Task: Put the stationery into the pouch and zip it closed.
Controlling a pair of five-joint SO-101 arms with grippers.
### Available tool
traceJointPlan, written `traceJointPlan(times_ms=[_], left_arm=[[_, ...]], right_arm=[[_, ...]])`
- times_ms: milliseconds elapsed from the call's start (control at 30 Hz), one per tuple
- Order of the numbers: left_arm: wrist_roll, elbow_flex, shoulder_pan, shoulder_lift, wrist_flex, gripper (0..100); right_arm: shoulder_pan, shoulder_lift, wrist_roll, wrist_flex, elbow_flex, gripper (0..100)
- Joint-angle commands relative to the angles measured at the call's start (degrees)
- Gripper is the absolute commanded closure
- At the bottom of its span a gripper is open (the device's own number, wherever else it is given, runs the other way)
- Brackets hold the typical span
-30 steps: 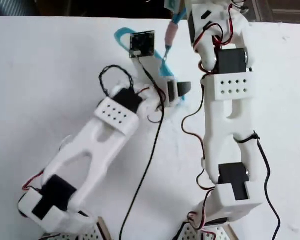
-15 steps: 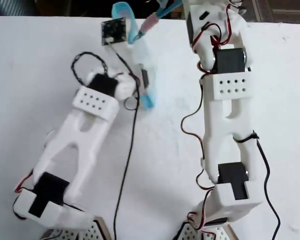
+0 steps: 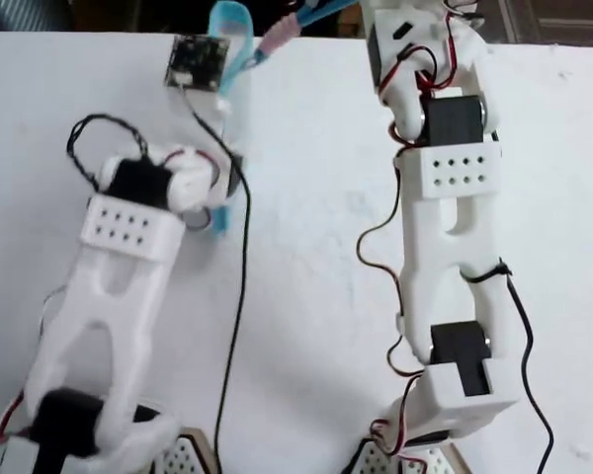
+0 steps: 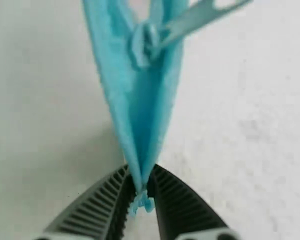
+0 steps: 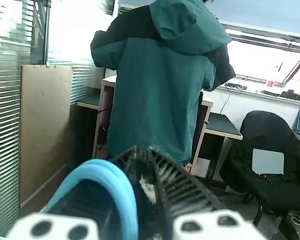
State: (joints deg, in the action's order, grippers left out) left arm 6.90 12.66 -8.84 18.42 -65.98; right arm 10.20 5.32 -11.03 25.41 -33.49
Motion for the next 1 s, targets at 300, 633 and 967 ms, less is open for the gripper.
traceJointPlan(times_ms=[300,633,967], left_arm=[[-8.18,26.64,0.13,41.45,-3.34,98],[-19.43,37.1,-0.48,55.08,-11.43,98],[-28.04,34.11,5.05,61.14,-17.41,98]], right_arm=[[0.31,-0.4,-0.53,-0.31,-2.46,98.2],[-0.22,1.71,-0.7,-2.24,-3.25,98.2],[-3.91,22.02,-0.7,4.97,-27.96,98.2]])
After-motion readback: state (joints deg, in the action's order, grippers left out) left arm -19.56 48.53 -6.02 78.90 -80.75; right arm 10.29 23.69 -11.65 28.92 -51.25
